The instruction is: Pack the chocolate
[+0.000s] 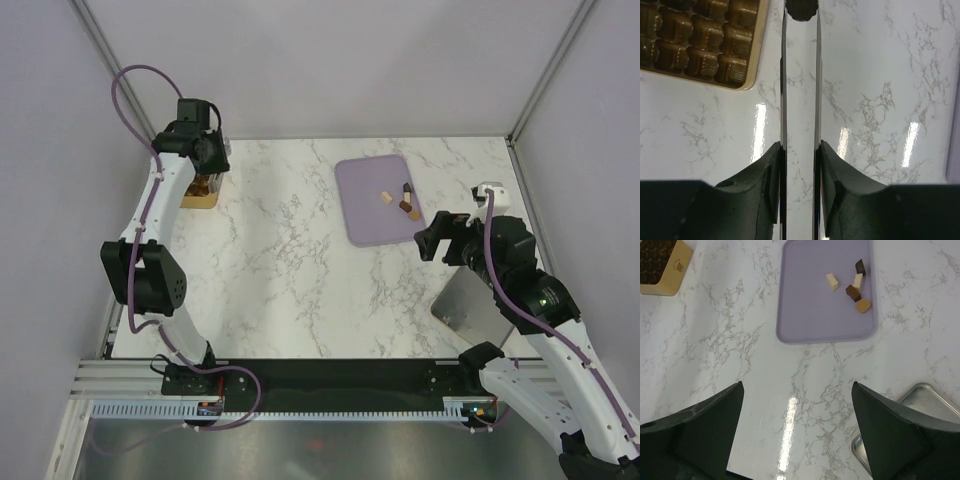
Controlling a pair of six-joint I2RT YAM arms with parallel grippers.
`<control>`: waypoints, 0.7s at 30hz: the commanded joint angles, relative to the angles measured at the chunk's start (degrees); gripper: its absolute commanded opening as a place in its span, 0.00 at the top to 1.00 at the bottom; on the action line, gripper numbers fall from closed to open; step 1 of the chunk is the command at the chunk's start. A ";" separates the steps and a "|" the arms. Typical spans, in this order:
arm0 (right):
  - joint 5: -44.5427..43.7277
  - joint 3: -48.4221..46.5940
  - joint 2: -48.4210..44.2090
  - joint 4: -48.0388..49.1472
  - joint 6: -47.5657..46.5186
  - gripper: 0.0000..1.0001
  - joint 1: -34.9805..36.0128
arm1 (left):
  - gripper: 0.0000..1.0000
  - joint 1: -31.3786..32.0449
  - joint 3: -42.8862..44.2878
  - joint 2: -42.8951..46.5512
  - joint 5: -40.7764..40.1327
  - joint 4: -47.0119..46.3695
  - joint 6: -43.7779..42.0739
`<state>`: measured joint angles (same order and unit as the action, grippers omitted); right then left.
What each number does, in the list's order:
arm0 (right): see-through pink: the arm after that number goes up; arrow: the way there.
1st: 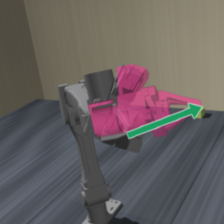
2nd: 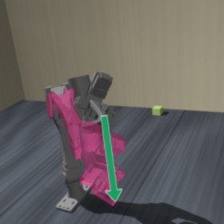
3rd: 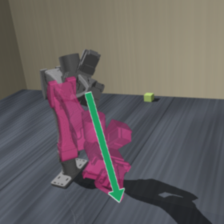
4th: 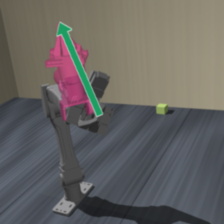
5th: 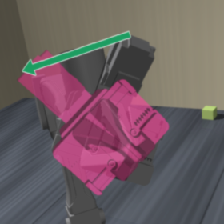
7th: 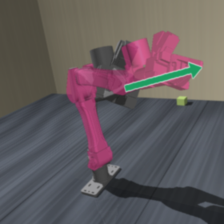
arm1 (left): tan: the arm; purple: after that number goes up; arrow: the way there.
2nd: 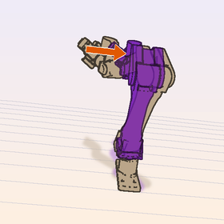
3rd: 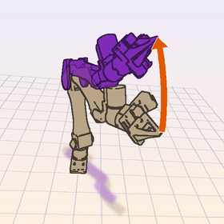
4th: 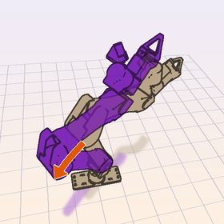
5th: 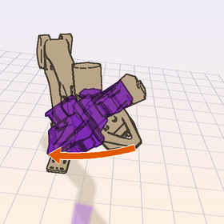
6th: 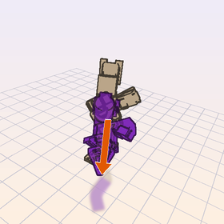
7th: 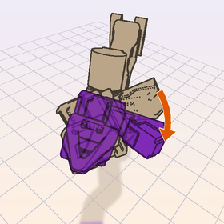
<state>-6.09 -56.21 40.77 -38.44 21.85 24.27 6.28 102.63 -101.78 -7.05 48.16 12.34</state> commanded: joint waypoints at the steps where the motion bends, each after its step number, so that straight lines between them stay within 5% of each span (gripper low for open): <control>1: 0.37 -0.84 0.36 1.78 -0.05 0.02 0.16 | 0.62 -4.42 -0.15 1.59 1.77 -0.26 -1.35; 21: -0.77 -0.66 2.46 2.58 -1.45 0.02 0.16 | 0.61 -10.94 4.24 -7.99 -3.58 -2.81 -0.74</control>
<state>-6.11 -56.21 42.44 -37.69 21.34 24.27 -4.16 103.39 -109.01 -8.25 47.81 12.36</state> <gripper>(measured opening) 0.976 0.395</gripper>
